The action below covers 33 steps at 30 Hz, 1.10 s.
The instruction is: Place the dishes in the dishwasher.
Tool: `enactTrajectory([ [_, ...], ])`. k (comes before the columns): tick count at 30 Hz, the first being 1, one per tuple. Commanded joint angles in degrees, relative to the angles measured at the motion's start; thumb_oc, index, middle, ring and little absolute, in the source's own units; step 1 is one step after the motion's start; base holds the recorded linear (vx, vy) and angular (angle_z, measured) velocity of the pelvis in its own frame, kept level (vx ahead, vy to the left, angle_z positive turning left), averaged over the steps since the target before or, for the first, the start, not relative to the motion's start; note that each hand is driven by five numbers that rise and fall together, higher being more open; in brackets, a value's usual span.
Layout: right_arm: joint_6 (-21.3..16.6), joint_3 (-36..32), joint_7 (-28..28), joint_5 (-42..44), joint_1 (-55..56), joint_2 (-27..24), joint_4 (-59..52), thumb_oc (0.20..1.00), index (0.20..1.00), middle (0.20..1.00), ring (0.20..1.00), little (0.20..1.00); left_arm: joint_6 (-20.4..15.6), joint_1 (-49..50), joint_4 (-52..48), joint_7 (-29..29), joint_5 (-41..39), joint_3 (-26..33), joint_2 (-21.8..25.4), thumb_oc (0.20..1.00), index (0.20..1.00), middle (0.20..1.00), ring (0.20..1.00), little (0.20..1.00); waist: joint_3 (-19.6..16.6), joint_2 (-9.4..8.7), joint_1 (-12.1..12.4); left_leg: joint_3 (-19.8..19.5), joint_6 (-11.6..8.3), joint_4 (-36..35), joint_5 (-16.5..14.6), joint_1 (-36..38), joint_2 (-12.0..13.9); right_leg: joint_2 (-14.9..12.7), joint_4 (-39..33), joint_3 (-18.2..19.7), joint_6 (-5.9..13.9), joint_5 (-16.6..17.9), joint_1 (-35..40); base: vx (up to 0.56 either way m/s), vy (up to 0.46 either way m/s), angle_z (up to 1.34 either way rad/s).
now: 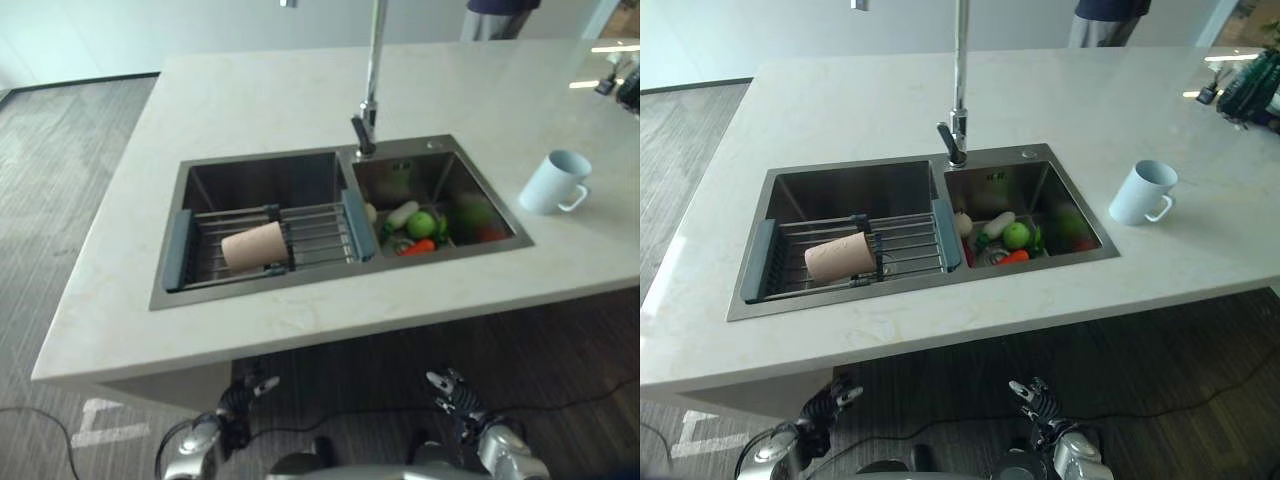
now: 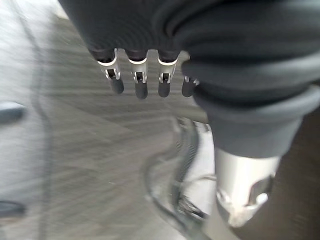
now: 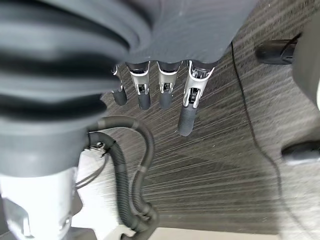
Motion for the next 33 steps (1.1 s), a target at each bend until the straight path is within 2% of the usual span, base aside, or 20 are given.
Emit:
enactTrajectory([
  [1,-2.3,-0.4,1.4,1.1,-3.6,-3.0,-0.5,1.000,1.000,1.000,1.000,1.000,0.4,-2.8,0.1,-0.4,0.6,0.5,-1.9,1.000,1.000,1.000,1.000,1.000,0.9,1.41,0.8,0.6,-3.30,0.0,-3.3,-0.4,3.6,2.6,0.7,-1.4,-0.58,-1.3,2.9,0.08,-0.049,-0.05],
  [3,-1.7,-0.1,1.2,1.1,-3.4,-3.0,-1.1,1.000,1.000,1.000,1.000,1.000,1.4,-2.4,1.0,0.0,1.3,0.3,-2.4,1.000,1.000,1.000,1.000,1.000,0.6,1.12,0.7,0.8,-3.39,0.0,-3.5,-0.2,3.6,3.0,-0.2,-1.2,-0.85,-1.7,3.8,0.12,-0.065,-0.09],
  [4,-0.2,0.2,0.7,1.4,-3.1,-3.0,-0.9,1.000,1.000,1.000,1.000,1.000,5.2,-2.0,4.4,1.7,0.3,0.2,-3.7,1.000,1.000,1.000,1.000,1.000,0.3,0.94,0.6,0.8,-3.62,0.0,-3.5,0.2,3.6,3.5,-1.5,-1.2,-1.38,-2.2,5.2,0.18,-0.097,-0.07],
  [5,0.2,-0.1,0.8,1.3,-3.2,-3.0,0.1,1.000,1.000,1.000,1.000,1.000,7.0,-1.9,8.0,2.4,-1.2,0.7,-4.6,1.000,1.000,1.000,1.000,1.000,0.1,0.89,0.6,0.4,-3.76,0.0,-3.5,0.4,3.5,3.8,-2.1,-1.0,-1.58,-2.3,5.9,0.16,-0.085,-0.02],
  [8,-0.3,-0.7,1.0,1.5,-3.2,-3.3,2.3,1.000,1.000,1.000,1.000,1.000,8.9,-1.0,14.5,4.5,-3.7,3.4,-5.2,1.000,1.000,1.000,1.000,1.000,-0.2,0.94,0.6,-0.3,-3.98,0.0,-3.6,0.7,3.5,4.3,-2.7,-0.9,-1.92,-2.5,6.7,0.10,-0.046,0.05],
  [14,0.3,-1.7,0.6,0.7,-2.7,-4.2,3.0,1.000,1.000,1.000,1.000,1.000,8.2,1.6,20.8,6.7,-15.2,15.4,-1.4,1.000,1.000,1.000,1.000,1.000,-0.5,1.87,1.2,-1.0,-4.55,0.0,-3.4,0.6,3.6,4.4,-3.6,-2.0,-2.44,-3.2,7.7,0.03,-0.006,0.10],
  [15,-0.2,-1.9,0.8,0.7,-2.7,-4.3,3.6,1.000,1.000,1.000,1.000,1.000,7.4,1.9,21.2,6.2,-13.5,17.4,-0.7,1.000,1.000,1.000,1.000,1.000,-0.5,2.14,1.4,-1.1,-4.65,0.0,-3.2,0.5,3.6,4.3,-3.8,-2.3,-2.47,-3.2,7.8,0.00,0.010,0.03],
  [16,-0.4,-2.3,1.1,0.8,-2.7,-4.7,4.0,1.000,1.000,1.000,1.000,1.000,4.8,2.4,21.3,7.6,-7.6,18.9,0.6,1.000,1.000,1.000,1.000,1.000,-0.5,2.53,1.6,-1.4,-4.77,0.0,-3.1,0.3,3.7,4.3,-4.1,-2.6,-2.51,-3.1,7.9,0.00,0.013,0.04],
  [18,-0.4,-2.5,1.4,0.5,-2.6,-5.3,3.9,1.000,1.000,1.000,1.000,1.000,3.6,2.8,21.0,9.5,-5.5,19.4,2.0,1.000,1.000,1.000,1.000,1.000,-0.6,2.99,1.7,-1.7,-4.85,0.0,-3.0,0.1,3.6,4.3,-4.2,-2.7,-2.49,-3.2,7.9,-0.01,0.039,0.06],
  [20,-0.1,-2.1,1.2,0.1,-2.4,-6.6,2.9,1.000,1.000,1.000,1.000,1.000,3.3,3.3,21.8,10.7,-9.7,23.8,8.5,1.000,1.000,1.000,1.000,1.000,-0.8,3.93,1.7,-2.0,-4.99,0.0,-3.0,-0.3,3.4,4.2,-4.5,-2.8,-2.38,-3.2,7.8,-0.01,0.058,0.11],
  [21,0.1,-2.0,1.1,0.2,-2.3,-6.8,2.5,1.000,1.000,1.000,1.000,1.000,3.5,3.4,22.0,10.8,-10.5,25.2,10.2,1.000,1.000,1.000,1.000,1.000,-0.9,4.11,1.7,-2.0,-4.99,0.0,-2.9,-0.3,3.4,4.2,-4.6,-2.8,-2.34,-3.2,7.8,0.00,0.016,0.13],
  [24,0.1,-1.5,0.4,1.7,-2.3,-7.4,2.2,1.000,1.000,1.000,1.000,1.000,4.6,3.8,22.2,8.4,-10.7,32.5,18.6,1.000,1.000,1.000,1.000,1.000,-1.2,4.80,2.2,-2.4,-5.01,0.0,-2.9,-0.7,3.3,4.0,-4.8,-3.2,-2.18,-3.2,7.9,0.00,0.004,0.07],
  [26,0.1,-0.8,0.3,1.7,-2.5,-7.7,2.4,1.000,1.000,1.000,1.000,1.000,2.3,3.2,22.8,9.1,-10.3,35.8,23.9,1.000,1.000,1.000,1.000,1.000,-1.5,5.22,2.2,-2.5,-5.03,0.0,-2.9,-0.8,3.3,4.0,-5.0,-3.4,-2.12,-3.2,7.9,0.00,0.008,0.04],
  [27,0.3,0.2,-0.2,2.0,-2.2,-7.8,1.6,1.000,1.000,1.000,1.000,1.000,2.6,2.9,22.4,8.9,-10.0,40.5,31.3,1.000,1.000,1.000,1.000,1.000,-1.8,5.59,2.4,-2.3,-5.02,0.0,-2.8,-0.9,3.4,4.0,-5.0,-3.5,-1.97,-3.1,7.8,0.01,-0.017,0.04],
  [29,0.6,1.5,-1.3,3.0,-1.5,-7.5,0.4,1.000,1.000,1.000,1.000,1.000,0.2,2.1,20.4,9.7,-12.1,46.5,40.6,1.000,1.000,1.000,1.000,1.000,-2.2,5.74,2.8,-2.7,-5.27,0.0,-3.9,-0.3,3.4,4.2,-5.3,-3.1,-1.41,-3.8,8.5,0.07,-0.074,0.05],
  [31,1.1,2.5,-3.0,4.4,-0.7,-7.0,-1.3,1.000,1.000,1.000,1.000,1.000,-1.5,0.6,15.7,13.6,-11.5,49.6,46.1,1.000,1.000,1.000,1.000,1.000,-2.4,5.69,3.1,-2.7,-5.26,0.0,-4.0,-0.2,3.5,4.3,-5.4,-3.3,-1.29,-3.7,8.7,0.04,-0.082,0.09],
  [32,1.4,2.6,-3.7,5.0,-0.2,-6.8,-2.2,1.000,1.000,1.000,1.000,1.000,-2.4,-0.5,12.6,18.6,-6.9,50.5,49.1,1.000,1.000,1.000,1.000,1.000,-2.5,5.68,3.2,-2.7,-5.30,0.0,-4.1,-0.2,3.5,4.3,-5.6,-3.4,-1.22,-3.6,8.9,0.01,-0.075,0.16],
  [33,1.9,2.5,-4.5,5.2,0.2,-6.5,-3.5,1.000,1.000,1.000,1.000,1.000,-4.6,-1.0,8.4,25.7,6.0,51.0,52.4,1.000,1.000,1.000,1.000,1.000,-2.6,5.61,3.2,-2.7,-5.45,0.0,-4.2,-0.2,3.5,4.4,-5.7,-3.5,-1.07,-3.5,9.0,0.01,-0.051,0.19],
])
